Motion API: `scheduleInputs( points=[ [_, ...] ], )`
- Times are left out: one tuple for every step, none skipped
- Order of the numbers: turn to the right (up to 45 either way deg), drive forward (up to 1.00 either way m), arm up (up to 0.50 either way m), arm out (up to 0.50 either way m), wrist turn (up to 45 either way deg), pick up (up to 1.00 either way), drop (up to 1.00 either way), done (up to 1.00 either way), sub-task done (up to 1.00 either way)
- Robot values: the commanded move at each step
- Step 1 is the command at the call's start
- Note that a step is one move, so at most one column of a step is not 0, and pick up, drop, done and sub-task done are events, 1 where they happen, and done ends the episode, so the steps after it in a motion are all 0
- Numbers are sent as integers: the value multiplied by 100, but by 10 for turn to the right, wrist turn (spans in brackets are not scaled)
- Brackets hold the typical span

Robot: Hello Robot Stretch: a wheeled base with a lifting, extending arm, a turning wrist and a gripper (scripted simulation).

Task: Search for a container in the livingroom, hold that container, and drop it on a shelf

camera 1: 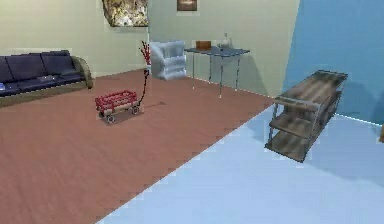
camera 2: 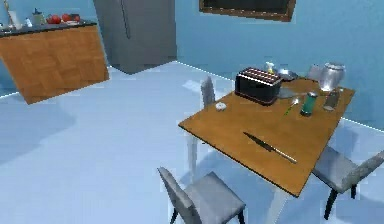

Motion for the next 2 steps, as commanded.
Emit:
scheduleInputs(
  points=[
    [120, 0, 0, 0, 0, 0, 0, 0, 0],
    [0, 100, 0, 0, 0, 0, 0, 0, 0]
  ],
)
